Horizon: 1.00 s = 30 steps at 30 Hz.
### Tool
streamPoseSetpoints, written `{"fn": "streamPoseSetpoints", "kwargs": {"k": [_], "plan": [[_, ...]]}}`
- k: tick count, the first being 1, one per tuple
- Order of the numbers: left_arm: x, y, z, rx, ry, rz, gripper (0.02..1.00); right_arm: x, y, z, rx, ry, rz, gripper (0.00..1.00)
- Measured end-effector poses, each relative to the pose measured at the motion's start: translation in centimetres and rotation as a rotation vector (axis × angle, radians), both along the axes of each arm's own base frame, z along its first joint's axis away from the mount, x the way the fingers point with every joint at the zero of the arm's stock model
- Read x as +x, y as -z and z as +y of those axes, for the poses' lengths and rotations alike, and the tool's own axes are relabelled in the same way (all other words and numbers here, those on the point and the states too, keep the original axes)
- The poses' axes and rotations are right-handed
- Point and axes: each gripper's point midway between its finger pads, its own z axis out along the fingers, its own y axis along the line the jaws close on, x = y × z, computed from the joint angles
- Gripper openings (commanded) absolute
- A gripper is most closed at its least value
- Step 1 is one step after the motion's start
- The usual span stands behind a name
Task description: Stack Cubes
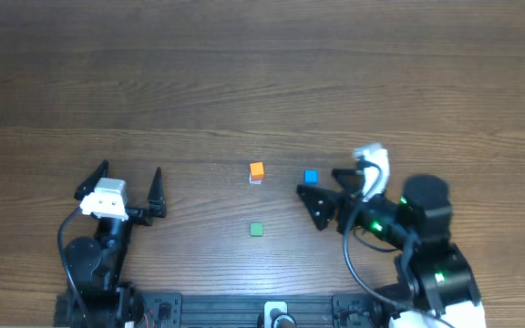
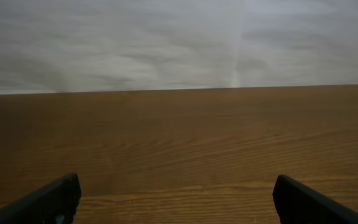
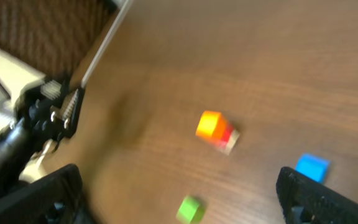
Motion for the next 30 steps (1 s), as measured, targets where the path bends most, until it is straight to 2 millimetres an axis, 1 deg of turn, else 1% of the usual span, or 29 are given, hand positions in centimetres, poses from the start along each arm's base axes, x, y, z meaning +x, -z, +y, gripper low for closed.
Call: {"fn": "streamPoseSetpoints", "kwargs": {"k": [4, 9, 13, 15, 21, 24, 30], "plan": [[0.0, 0.0, 0.0, 0.0, 0.0, 0.0, 1.0, -1.3, 1.8, 2.1, -0.062, -0.073, 0.173, 0.993], [0.0, 0.0, 0.0, 0.0, 0.0, 0.0, 1.0, -2.9, 4.4, 4.5, -0.171, -0.102, 0.341, 0.991], [0.0, 0.0, 0.0, 0.0, 0.0, 0.0, 1.0, -4.6, 7.1, 5.8, -0.321, -0.088, 0.457, 0.991], [0.0, 0.0, 0.0, 0.0, 0.0, 0.0, 1.0, -5.1, 8.1, 6.1, -0.394, -0.06, 0.501, 0.991], [0.0, 0.0, 0.0, 0.0, 0.0, 0.0, 1.0, -5.7, 9.9, 8.1, -0.514, 0.014, 0.563, 0.993], [0.0, 0.0, 0.0, 0.0, 0.0, 0.0, 1.0, -5.8, 11.1, 8.6, -0.561, 0.048, 0.587, 0.991], [0.0, 0.0, 0.0, 0.0, 0.0, 0.0, 1.0, -5.2, 13.3, 9.1, -0.627, 0.115, 0.634, 0.993]]}}
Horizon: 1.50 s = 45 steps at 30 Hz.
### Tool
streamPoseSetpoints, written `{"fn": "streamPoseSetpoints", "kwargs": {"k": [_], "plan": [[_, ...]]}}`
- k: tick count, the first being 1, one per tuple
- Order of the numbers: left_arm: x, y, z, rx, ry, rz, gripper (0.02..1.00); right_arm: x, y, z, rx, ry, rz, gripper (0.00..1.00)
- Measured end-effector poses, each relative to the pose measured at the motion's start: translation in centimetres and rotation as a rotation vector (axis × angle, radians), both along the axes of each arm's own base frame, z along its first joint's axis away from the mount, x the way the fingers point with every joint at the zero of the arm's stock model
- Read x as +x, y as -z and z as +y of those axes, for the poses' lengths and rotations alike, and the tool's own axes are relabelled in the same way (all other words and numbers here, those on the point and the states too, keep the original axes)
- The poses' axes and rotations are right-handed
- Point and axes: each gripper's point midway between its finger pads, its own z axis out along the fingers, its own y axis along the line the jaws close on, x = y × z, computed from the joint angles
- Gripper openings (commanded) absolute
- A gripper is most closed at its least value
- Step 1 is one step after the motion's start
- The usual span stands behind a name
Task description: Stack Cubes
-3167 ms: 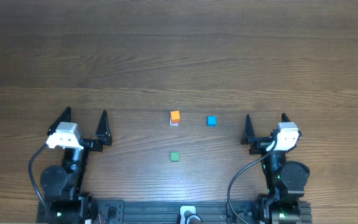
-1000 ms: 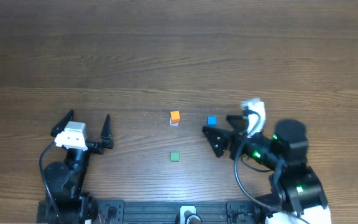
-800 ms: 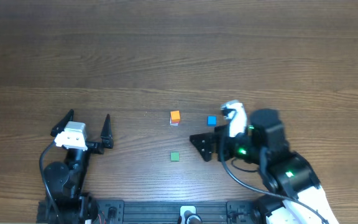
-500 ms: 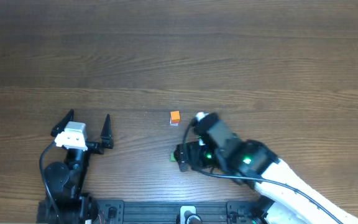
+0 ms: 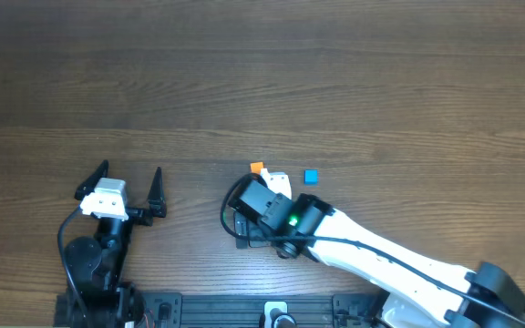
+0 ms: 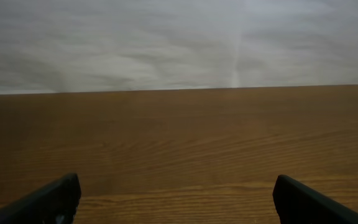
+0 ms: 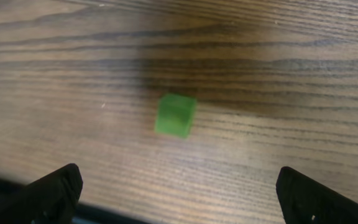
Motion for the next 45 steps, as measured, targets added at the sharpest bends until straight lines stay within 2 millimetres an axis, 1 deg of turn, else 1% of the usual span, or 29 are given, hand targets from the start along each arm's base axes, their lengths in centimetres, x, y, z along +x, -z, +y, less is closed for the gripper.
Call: {"fn": "streamPoseSetpoints", "kwargs": {"k": [4, 7, 14, 23, 27, 31, 39, 45], "plan": [[0.0, 0.0, 0.0, 0.0, 0.0, 0.0, 1.0, 0.0, 1.6, -0.2, -0.056, 0.03, 0.023, 0.993], [0.0, 0.0, 0.0, 0.0, 0.0, 0.0, 1.0, -0.3, 2.4, -0.1, -0.081, 0.026, 0.029, 0.993], [0.0, 0.0, 0.0, 0.0, 0.0, 0.0, 1.0, -0.7, 3.1, 0.2, -0.109, 0.043, 0.018, 0.991], [0.0, 0.0, 0.0, 0.0, 0.0, 0.0, 1.0, -0.5, 4.6, 0.3, -0.146, 0.062, 0.024, 0.989], [0.0, 0.0, 0.0, 0.0, 0.0, 0.0, 1.0, -0.3, 5.0, 0.6, -0.143, 0.063, 0.017, 0.967], [0.0, 0.0, 0.0, 0.0, 0.0, 0.0, 1.0, -0.5, 5.1, 0.9, -0.137, 0.071, 0.016, 0.969], [0.0, 0.0, 0.0, 0.0, 0.0, 0.0, 1.0, -0.8, 6.1, 0.7, -0.167, 0.119, 0.028, 0.967], [0.0, 0.0, 0.0, 0.0, 0.0, 0.0, 1.0, -0.7, 6.0, 1.0, -0.158, 0.133, 0.012, 0.928]]}}
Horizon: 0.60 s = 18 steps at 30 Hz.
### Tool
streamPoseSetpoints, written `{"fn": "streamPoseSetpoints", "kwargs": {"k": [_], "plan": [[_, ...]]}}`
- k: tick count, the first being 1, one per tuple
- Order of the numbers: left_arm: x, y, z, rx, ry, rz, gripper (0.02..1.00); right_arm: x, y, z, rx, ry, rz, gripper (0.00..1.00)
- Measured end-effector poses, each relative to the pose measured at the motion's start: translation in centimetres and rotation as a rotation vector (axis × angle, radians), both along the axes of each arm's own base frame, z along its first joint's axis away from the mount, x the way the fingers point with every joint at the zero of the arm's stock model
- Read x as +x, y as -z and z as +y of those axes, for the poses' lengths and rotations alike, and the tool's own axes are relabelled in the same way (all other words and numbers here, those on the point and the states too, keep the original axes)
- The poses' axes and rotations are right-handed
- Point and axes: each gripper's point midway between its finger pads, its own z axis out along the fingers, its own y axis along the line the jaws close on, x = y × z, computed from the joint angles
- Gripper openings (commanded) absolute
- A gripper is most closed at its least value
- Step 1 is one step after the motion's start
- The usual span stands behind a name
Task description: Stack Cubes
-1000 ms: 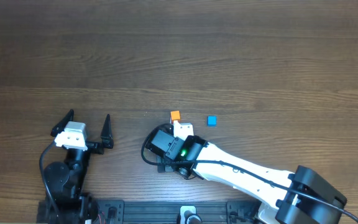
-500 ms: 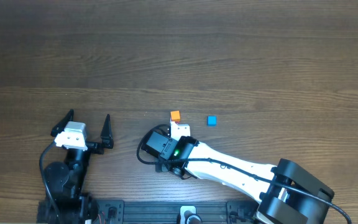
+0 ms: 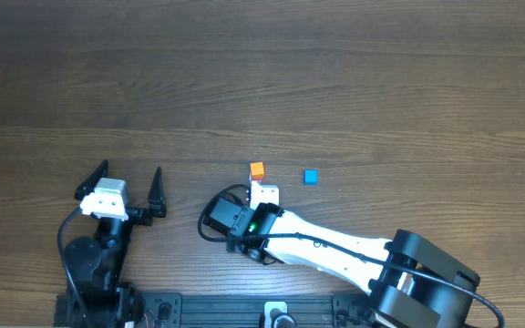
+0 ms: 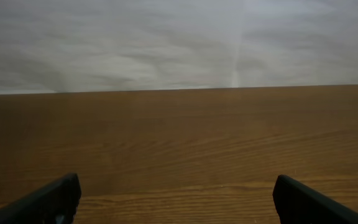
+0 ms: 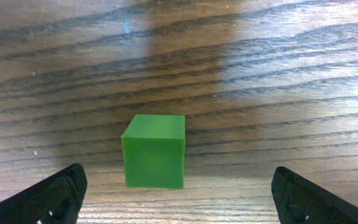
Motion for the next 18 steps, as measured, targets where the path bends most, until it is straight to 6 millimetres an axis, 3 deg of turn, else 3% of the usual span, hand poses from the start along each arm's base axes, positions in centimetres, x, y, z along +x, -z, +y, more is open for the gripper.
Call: {"fn": "streamPoseSetpoints", "kwargs": {"k": [12, 18], "plan": [[0.0, 0.0, 0.0, 0.0, 0.0, 0.0, 1.0, 0.4, 0.8, 0.5, -0.008, -0.006, -0.025, 0.855], [0.0, 0.0, 0.0, 0.0, 0.0, 0.0, 1.0, 0.5, 1.0, 0.5, -0.011, -0.004, -0.028, 0.728]]}}
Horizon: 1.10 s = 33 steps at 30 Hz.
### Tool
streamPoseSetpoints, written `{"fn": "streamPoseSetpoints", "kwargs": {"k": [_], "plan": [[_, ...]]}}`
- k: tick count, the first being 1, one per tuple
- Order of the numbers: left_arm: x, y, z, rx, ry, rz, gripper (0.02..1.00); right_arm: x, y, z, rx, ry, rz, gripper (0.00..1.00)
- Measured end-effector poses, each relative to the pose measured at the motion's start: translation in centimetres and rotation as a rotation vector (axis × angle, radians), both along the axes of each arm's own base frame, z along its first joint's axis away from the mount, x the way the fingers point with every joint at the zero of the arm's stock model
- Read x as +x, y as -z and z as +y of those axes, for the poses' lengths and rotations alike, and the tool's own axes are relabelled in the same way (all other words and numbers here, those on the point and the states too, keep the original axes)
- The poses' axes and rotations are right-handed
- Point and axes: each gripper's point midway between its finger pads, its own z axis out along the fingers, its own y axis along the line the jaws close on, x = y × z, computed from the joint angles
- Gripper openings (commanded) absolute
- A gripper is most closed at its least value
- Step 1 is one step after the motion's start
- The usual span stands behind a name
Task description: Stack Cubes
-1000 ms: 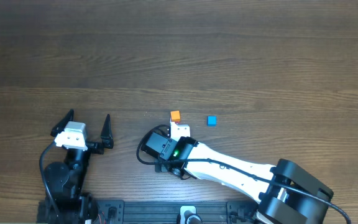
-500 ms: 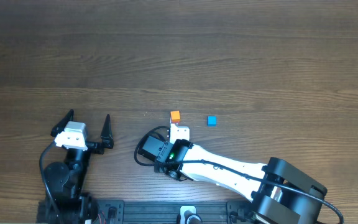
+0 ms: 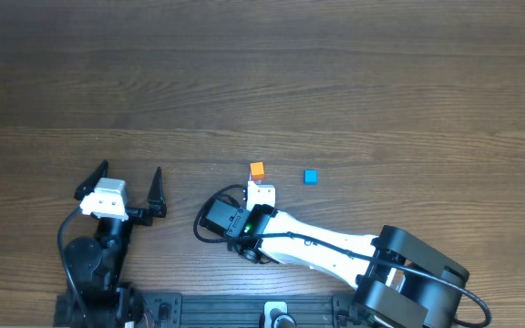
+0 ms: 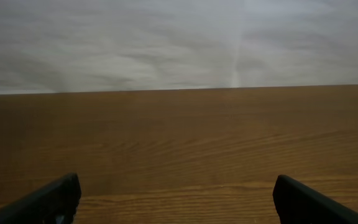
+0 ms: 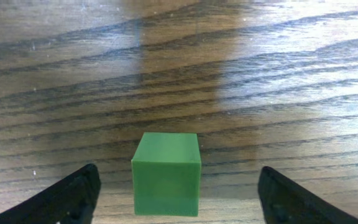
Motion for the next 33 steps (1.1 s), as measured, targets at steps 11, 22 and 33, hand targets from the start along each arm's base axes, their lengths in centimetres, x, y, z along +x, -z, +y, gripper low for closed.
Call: {"fn": "streamPoseSetpoints", "kwargs": {"k": [11, 22, 33], "plan": [[0.0, 0.0, 0.0, 0.0, 0.0, 0.0, 0.998, 0.25, -0.05, 0.21, 0.009, 0.016, -0.015, 0.551], [0.0, 0.02, -0.01, 0.0, 0.0, 0.0, 1.0, 0.06, -0.1, 0.65, 0.018, 0.003, -0.023, 0.496], [0.0, 0.02, 0.0, 0.0, 0.0, 0.0, 1.0, 0.03, -0.1, 0.67, 0.018, 0.001, -0.023, 0.439]]}}
